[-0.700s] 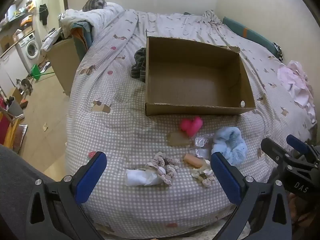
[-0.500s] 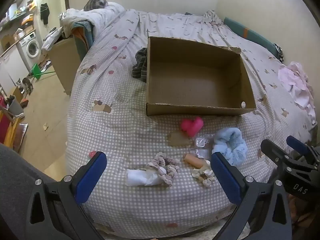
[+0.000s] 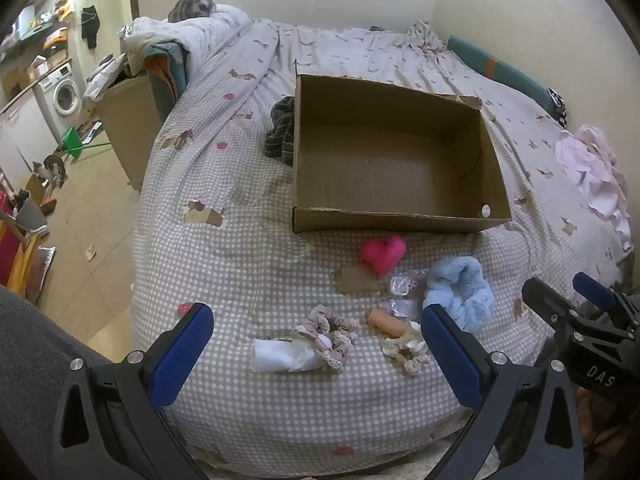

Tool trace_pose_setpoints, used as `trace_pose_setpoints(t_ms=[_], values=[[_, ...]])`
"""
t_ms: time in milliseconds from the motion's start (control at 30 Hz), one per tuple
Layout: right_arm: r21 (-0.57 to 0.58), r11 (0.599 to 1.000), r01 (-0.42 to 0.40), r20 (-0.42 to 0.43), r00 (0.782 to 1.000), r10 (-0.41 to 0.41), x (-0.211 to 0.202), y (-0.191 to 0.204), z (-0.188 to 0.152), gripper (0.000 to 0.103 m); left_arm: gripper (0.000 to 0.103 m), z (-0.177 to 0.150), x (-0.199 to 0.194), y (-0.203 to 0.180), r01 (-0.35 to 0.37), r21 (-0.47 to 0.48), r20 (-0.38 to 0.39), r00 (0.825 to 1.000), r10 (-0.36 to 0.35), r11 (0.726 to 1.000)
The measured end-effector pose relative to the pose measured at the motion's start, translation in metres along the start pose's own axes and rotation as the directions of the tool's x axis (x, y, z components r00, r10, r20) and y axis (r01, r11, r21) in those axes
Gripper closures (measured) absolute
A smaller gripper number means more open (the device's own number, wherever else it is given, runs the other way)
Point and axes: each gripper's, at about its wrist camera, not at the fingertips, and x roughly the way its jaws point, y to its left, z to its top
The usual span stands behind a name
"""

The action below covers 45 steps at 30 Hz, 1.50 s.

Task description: Organize soft objects

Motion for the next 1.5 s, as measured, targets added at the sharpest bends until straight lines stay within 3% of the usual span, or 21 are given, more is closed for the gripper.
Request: trace_pose_setpoints(t_ms=[1500], values=[[-0.001,1.000,0.007,0.003,1.000,-0.007,0.0006,-0.0011,0.0019,0.000,0.000,0.0004,-0.0024,-0.0001,-0.004,-0.007,0.003,1.000,0.004,1.000]])
